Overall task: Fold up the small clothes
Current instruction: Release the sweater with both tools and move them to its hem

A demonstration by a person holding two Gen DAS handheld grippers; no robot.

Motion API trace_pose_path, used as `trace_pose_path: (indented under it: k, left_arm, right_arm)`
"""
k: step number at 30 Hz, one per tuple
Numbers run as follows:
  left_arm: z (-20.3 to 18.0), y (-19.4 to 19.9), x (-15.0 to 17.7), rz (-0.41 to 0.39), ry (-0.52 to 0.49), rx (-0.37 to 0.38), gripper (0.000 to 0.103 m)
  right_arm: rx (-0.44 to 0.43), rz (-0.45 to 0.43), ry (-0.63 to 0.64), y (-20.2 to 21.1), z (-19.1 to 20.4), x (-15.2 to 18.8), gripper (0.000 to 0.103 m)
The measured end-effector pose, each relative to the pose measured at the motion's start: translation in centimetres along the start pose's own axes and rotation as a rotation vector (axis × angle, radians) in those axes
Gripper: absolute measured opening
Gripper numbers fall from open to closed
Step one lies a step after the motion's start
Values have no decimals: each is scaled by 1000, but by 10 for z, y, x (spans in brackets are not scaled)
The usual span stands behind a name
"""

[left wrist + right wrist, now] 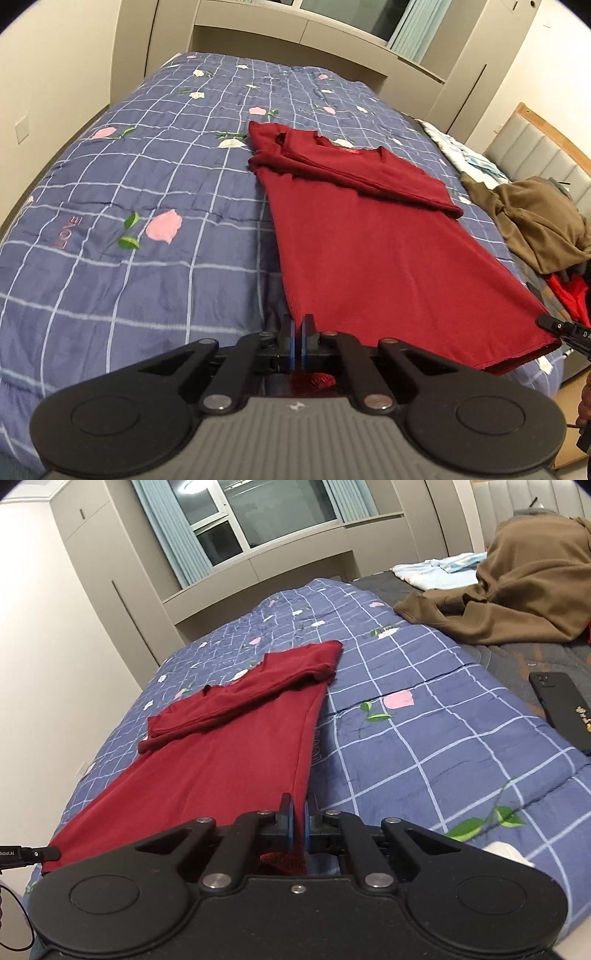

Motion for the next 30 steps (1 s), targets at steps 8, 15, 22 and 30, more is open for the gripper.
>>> trace_pose_path:
  k: [8, 15, 22, 30]
  left_arm:
    - [18, -9, 34, 95, 36, -19, 1]
    - [12, -15, 42, 88, -18, -33, 5]
    - [12, -9, 48, 70, -49, -47, 70]
    - [-13, 12, 57, -61, -336, -103, 102]
  right_arm:
    - [51, 78, 8, 5, -7, 32, 5]
    - [76, 97, 50, -6, -7, 47, 11]
    - [103, 56, 144, 5, -5, 51, 60]
    - [-16, 24, 394, 12, 31, 58, 99]
Point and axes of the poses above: each gripper's, at about its wrist camera, not at the fingertips, and y roughly against the way its jaws point, z to its left, x to its underside, the point moved 3 cm from there along -y, roughly the way its jaws point, and after that the axes turned 3 degrees about -x, right-handed, at the moved point
